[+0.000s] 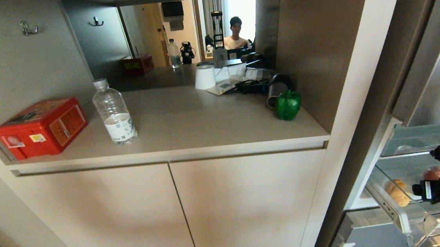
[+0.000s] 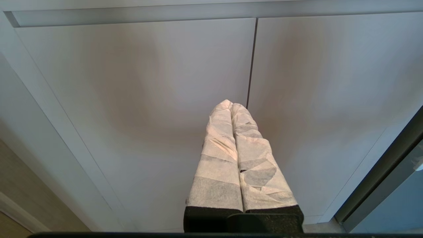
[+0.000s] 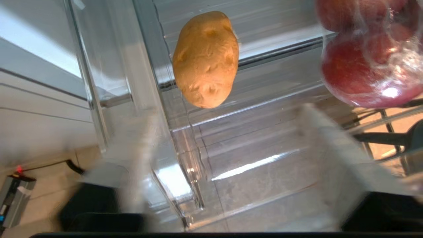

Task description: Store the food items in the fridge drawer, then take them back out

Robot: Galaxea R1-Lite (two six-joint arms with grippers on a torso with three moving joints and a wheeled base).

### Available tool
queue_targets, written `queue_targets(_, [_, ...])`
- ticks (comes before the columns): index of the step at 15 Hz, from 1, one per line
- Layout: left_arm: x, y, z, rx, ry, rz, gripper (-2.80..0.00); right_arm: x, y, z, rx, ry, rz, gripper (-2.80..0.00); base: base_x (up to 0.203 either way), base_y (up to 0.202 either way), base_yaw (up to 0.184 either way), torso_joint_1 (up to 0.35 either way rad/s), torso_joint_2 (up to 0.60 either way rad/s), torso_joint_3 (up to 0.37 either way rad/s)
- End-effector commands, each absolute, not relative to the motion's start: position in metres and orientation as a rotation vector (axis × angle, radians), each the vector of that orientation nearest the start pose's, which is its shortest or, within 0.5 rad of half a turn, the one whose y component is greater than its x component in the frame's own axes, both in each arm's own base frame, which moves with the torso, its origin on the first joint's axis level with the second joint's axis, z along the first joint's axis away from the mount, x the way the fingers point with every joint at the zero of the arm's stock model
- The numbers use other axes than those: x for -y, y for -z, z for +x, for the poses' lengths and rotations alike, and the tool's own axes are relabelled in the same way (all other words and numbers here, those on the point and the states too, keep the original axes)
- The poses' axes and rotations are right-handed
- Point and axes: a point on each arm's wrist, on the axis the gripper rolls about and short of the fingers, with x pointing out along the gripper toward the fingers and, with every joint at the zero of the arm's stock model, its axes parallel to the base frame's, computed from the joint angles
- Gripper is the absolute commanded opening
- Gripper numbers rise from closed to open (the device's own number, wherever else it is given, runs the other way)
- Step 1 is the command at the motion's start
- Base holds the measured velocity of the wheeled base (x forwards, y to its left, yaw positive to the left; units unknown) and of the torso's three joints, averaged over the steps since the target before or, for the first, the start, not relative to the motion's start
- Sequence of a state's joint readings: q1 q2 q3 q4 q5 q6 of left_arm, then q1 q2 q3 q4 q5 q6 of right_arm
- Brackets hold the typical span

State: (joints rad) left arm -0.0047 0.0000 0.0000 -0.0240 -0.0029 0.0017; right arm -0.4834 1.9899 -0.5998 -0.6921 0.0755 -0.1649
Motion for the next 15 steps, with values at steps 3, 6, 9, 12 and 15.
queue_targets(3, [0.0,-0.075,-0.022,0.014,0.008,0.002,-2.8,0.134,-0.062,0.259,-0.681,0.335,0.029,-2.8,0.0,0.0,0.0,0.0,0.0,0.0])
queue_targets(6, [0.0,-0.075,-0.022,0.014,0.008,0.002,-2.8,0.123,-0.075,0.237,-0.659,0.339,0.022,-2.8,0.0,0.0,0.0,0.0,0.0,0.0])
queue_targets(9, [0.0,-0.075,-0.022,0.014,0.008,0.002,-2.8,0.111,-0.091,0.209,-0.62,0.355,0.01,-2.8,0.0,0.0,0.0,0.0,0.0,0.0])
queue_targets(12, [0.0,-0.075,-0.022,0.014,0.008,0.002,-2.8,0.095,-0.102,0.176,-0.573,0.356,-0.02,-2.8,0.0,0.0,0.0,0.0,0.0,0.0])
queue_targets(15, [0.0,-0.075,-0.022,0.014,0.008,0.002,-2.8,0.075,-0.12,0.159,-0.458,0.215,-0.065,-2.8,0.0,0.0,0.0,0.0,0.0,0.0])
